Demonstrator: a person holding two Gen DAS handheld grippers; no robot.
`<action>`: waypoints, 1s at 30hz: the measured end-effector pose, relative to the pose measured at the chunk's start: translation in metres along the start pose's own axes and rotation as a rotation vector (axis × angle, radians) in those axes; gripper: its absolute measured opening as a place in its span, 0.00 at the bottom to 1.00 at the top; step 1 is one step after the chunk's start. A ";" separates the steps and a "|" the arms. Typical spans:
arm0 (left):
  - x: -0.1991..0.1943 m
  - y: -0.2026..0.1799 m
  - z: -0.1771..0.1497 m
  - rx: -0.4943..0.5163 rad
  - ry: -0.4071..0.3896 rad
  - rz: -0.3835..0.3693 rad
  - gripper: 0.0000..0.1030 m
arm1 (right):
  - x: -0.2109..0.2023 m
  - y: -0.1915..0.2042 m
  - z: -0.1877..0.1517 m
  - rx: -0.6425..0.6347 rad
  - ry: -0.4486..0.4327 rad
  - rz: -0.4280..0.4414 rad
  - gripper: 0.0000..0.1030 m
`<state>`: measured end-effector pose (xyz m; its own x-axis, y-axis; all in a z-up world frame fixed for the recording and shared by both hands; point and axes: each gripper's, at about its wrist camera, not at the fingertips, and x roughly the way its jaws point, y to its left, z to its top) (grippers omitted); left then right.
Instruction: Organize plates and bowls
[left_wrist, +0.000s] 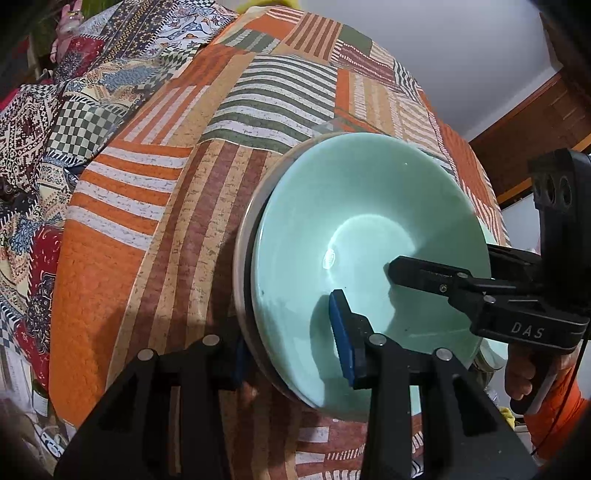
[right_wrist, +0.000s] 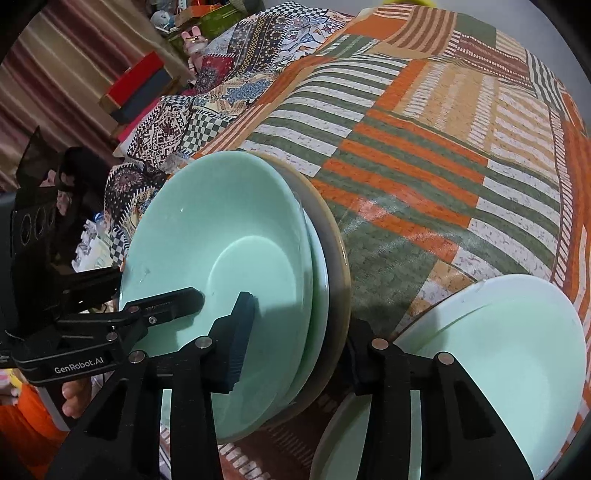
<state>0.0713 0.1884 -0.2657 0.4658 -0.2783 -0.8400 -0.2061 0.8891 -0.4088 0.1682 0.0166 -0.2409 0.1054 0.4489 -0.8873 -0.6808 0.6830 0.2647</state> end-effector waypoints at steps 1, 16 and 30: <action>-0.001 0.000 0.000 -0.004 0.000 -0.001 0.37 | -0.001 0.000 0.000 0.004 -0.002 0.001 0.37; -0.034 -0.027 0.012 0.029 -0.063 0.002 0.37 | -0.039 -0.001 0.003 0.015 -0.080 0.009 0.35; -0.034 -0.080 0.018 0.110 -0.064 -0.024 0.37 | -0.080 -0.025 -0.017 0.061 -0.142 -0.028 0.35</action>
<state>0.0873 0.1330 -0.1976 0.5243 -0.2791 -0.8045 -0.1007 0.9178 -0.3840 0.1645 -0.0459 -0.1832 0.2279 0.5029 -0.8338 -0.6311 0.7284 0.2669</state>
